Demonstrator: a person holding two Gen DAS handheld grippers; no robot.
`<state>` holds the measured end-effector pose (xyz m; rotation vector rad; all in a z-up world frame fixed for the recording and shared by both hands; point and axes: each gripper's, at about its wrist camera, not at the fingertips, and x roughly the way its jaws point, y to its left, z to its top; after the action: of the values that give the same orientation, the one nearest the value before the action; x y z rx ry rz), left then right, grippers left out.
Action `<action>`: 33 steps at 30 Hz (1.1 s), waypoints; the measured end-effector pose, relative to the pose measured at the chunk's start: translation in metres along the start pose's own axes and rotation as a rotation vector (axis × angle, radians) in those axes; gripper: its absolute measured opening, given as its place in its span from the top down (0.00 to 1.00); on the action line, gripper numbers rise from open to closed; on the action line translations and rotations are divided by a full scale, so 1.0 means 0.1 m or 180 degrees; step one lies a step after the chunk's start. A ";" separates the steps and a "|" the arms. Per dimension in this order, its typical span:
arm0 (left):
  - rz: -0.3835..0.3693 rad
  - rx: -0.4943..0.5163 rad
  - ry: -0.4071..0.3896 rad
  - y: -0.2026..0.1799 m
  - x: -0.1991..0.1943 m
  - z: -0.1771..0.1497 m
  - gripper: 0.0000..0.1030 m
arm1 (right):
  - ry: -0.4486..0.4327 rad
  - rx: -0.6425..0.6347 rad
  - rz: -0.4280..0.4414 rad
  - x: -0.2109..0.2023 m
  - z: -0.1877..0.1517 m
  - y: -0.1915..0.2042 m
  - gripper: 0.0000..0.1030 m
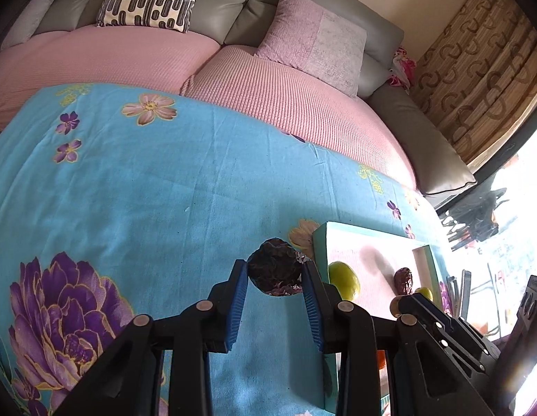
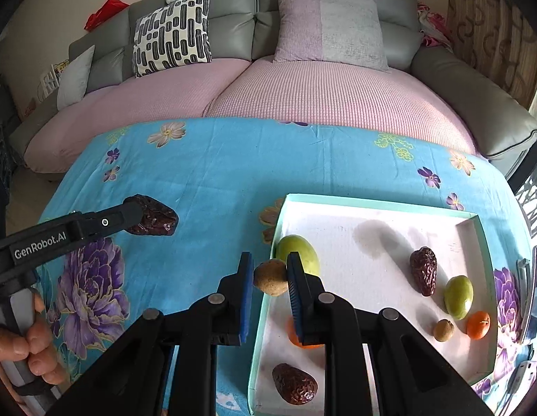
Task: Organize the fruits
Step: 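Carry the date with the left tool and the brown fruit with the right tool into the tray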
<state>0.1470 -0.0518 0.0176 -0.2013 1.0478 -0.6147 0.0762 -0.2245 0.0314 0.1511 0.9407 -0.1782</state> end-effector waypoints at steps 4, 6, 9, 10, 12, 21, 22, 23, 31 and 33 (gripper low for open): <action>0.0028 0.0137 0.0050 -0.17 0.08 -0.05 0.67 | -0.0121 0.0220 -0.0032 -0.03 -0.10 -0.24 0.80; -0.0050 0.0201 0.0070 -0.26 0.11 -0.09 0.67 | -0.0169 0.0282 -0.0120 -0.06 -0.11 -0.35 0.80; -0.0127 0.0360 0.0103 -0.45 0.16 -0.16 0.67 | -0.0225 0.0387 -0.0158 -0.13 -0.12 -0.55 0.80; -0.0113 0.0431 0.0109 -0.52 0.18 -0.19 0.67 | -0.0249 0.0422 -0.0170 -0.16 -0.12 -0.61 0.80; -0.0104 0.0568 0.0126 -0.66 0.22 -0.24 0.67 | -0.0268 0.0478 -0.0240 -0.21 -0.14 -0.74 0.80; 0.0094 0.0959 0.0249 -1.00 0.41 -0.49 0.67 | -0.0334 0.0702 -0.0397 -0.39 -0.29 -1.25 0.80; 0.0122 0.0986 0.0252 -1.02 0.42 -0.49 0.67 | -0.0343 0.0712 -0.0394 -0.40 -0.30 -1.27 0.80; 0.0143 0.0995 0.0247 -1.02 0.42 -0.50 0.67 | -0.0348 0.0715 -0.0382 -0.40 -0.31 -1.29 0.80; 0.0276 0.1019 0.0333 -0.99 0.51 -0.53 0.67 | -0.0228 0.0688 -0.0264 -0.24 -0.33 -1.29 0.80; 0.0269 0.1027 0.0377 -0.99 0.54 -0.55 0.67 | -0.0154 0.0668 -0.0234 -0.16 -0.35 -1.27 0.80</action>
<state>0.0809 -0.1560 -0.0065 0.1624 1.0493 -0.7155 0.0121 -0.3400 0.0173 0.3046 0.8789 -0.3475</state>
